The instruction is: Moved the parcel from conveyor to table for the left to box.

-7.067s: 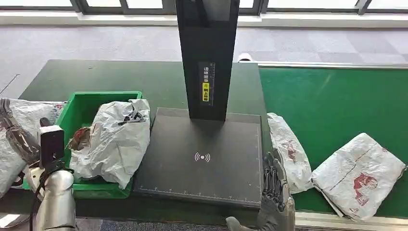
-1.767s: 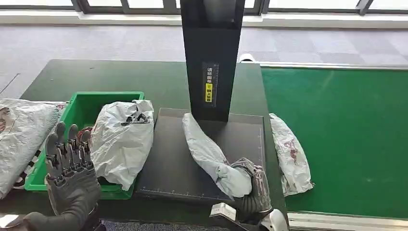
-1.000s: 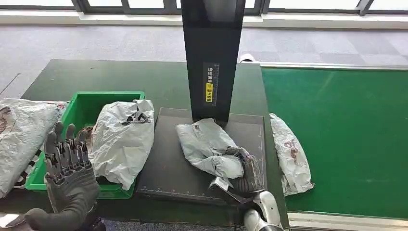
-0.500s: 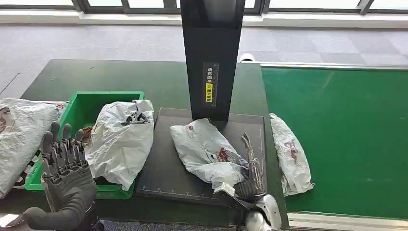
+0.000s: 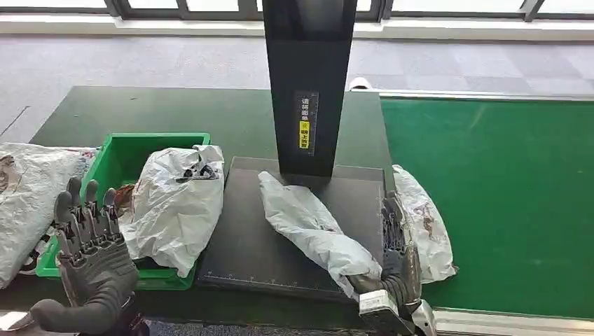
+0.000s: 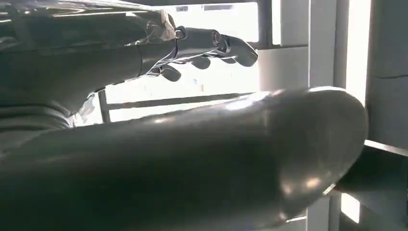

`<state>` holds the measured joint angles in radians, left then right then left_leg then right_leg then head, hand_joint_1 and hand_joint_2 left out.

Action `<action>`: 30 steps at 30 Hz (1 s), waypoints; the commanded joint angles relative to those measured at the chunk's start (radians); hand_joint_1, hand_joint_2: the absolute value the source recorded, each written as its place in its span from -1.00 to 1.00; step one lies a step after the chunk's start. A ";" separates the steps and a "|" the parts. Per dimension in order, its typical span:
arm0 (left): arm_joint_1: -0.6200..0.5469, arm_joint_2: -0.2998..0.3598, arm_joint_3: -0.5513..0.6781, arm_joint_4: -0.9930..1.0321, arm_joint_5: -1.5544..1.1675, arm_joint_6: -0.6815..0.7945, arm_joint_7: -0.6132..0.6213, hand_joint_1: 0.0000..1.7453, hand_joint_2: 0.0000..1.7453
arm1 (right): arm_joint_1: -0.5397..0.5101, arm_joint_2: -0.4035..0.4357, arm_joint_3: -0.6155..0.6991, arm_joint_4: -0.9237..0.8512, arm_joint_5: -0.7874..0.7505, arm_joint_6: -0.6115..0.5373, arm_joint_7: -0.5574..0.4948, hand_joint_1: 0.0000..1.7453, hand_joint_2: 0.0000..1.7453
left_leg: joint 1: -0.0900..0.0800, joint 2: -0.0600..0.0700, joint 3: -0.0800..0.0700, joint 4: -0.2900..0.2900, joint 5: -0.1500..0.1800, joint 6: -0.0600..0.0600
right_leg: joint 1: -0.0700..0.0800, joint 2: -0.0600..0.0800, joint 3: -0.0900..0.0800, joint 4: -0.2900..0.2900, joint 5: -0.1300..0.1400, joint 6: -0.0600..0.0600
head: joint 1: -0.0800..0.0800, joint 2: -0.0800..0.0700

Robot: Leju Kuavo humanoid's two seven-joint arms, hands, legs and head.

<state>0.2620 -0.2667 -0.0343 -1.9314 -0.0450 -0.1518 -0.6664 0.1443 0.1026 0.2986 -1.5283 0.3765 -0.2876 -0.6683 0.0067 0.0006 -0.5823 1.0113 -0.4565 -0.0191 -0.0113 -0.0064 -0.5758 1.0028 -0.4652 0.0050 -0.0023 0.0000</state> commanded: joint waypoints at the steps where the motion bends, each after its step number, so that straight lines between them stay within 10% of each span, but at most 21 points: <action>1: -0.058 0.022 0.009 0.118 -0.056 0.032 -0.023 -1.00 -1.00 | 0.081 0.026 -0.118 -0.158 0.018 0.072 -0.012 -1.00 1.00 | 0.000 -0.003 0.002 -0.003 0.002 0.001 | 0.000 -0.002 0.002 -0.003 0.001 0.000 | 0.000 0.000; 30: -0.162 0.073 -0.047 0.513 -0.499 0.225 0.221 -1.00 -1.00 | 0.034 0.025 -0.145 -0.048 0.021 0.088 -0.030 -1.00 1.00 | 0.000 0.001 0.003 -0.003 0.001 0.000 | 0.000 0.002 0.002 -0.002 0.002 -0.001 | 0.000 0.000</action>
<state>0.1642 -0.2384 -0.0580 -1.5853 -0.5364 0.0649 -0.4490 0.2051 0.1236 0.1976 -1.6388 0.4009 -0.2022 -0.6977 0.0067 0.0023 -0.5813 1.0113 -0.4563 -0.0193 -0.0115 -0.0047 -0.5757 1.0029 -0.4639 0.0045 -0.0023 0.0000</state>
